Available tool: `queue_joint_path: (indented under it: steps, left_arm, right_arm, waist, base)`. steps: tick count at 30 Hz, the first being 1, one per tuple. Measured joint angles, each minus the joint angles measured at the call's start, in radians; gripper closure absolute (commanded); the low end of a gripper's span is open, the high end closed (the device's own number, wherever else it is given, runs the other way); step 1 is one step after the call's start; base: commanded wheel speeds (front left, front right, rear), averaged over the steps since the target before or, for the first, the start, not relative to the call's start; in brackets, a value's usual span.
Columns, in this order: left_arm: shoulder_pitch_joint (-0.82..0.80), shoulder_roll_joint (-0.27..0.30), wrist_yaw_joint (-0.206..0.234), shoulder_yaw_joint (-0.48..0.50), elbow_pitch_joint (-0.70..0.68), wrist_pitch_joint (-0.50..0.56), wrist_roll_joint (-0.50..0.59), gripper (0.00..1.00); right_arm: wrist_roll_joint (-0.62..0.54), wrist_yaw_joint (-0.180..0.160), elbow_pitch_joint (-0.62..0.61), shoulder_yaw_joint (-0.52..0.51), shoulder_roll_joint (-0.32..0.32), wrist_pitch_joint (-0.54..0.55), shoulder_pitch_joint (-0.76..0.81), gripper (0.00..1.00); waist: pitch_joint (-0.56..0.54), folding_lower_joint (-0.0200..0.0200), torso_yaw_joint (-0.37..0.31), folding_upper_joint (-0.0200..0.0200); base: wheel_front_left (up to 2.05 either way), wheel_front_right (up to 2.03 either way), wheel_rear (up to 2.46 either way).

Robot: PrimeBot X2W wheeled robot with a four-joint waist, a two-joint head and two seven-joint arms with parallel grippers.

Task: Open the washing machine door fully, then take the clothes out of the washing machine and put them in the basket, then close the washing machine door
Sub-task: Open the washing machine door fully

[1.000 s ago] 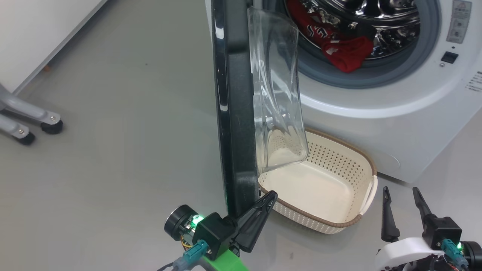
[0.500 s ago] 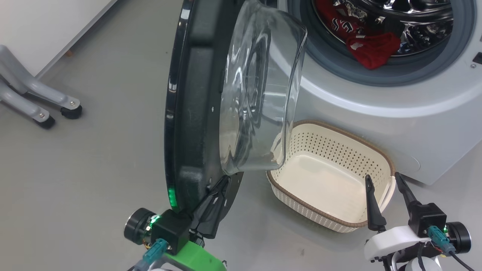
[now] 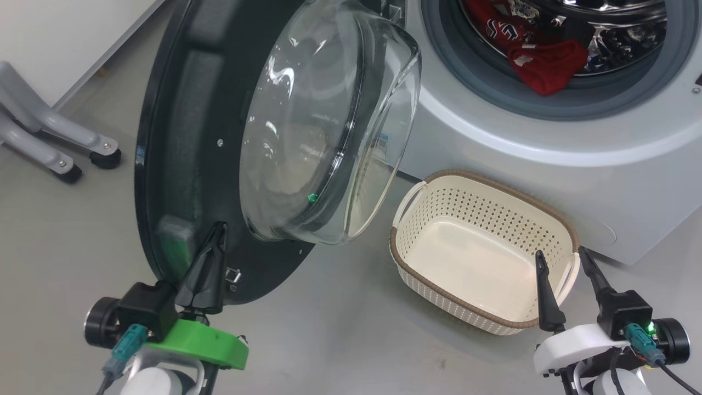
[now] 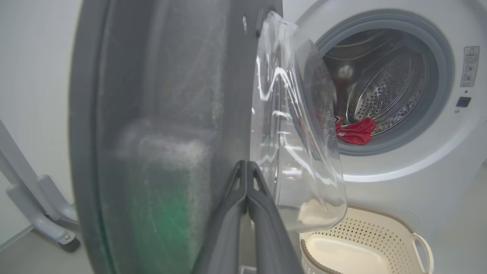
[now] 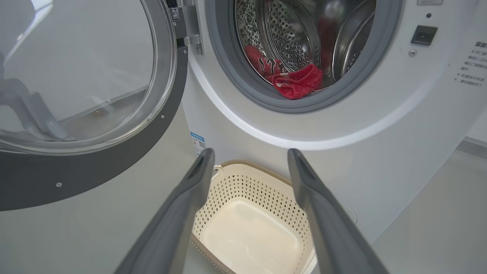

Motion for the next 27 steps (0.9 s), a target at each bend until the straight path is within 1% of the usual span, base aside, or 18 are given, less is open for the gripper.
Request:
queue_joint_path:
  steps: [7,15,21,27]
  left_arm:
    - [-0.011,0.033,0.002,0.081,0.068,-0.009,-0.022,1.0]
    - [-0.057,0.051,0.004,0.135,0.156,-0.009,-0.046,1.0]
    - [-0.068,0.09,0.005,0.211,0.217,-0.021,-0.055,1.0]
    - [-0.09,0.096,0.006,0.231,0.259,-0.029,-0.055,1.0]
  right_arm:
    - [0.0,-0.002,-0.001,-0.02,-0.001,0.0,0.0,0.0]
    - [0.0,-0.01,-0.012,-0.043,0.0,0.0,0.005,0.0]
    - [0.0,-0.012,-0.015,-0.031,0.006,0.0,0.006,0.0]
    - [0.0,-0.012,-0.025,-0.035,0.006,0.0,0.008,0.0]
  waist:
    - [-0.003,0.0,-0.006,0.0]
    - [-0.008,0.0,-0.018,0.0]
    - [-0.01,0.0,-0.049,0.0]
    - [-0.003,0.0,-0.079,0.0]
  base:
    - [0.0,0.0,0.0]
    - [0.0,0.0,0.0]
    - [0.0,0.0,0.0]
    - [0.0,0.0,0.0]
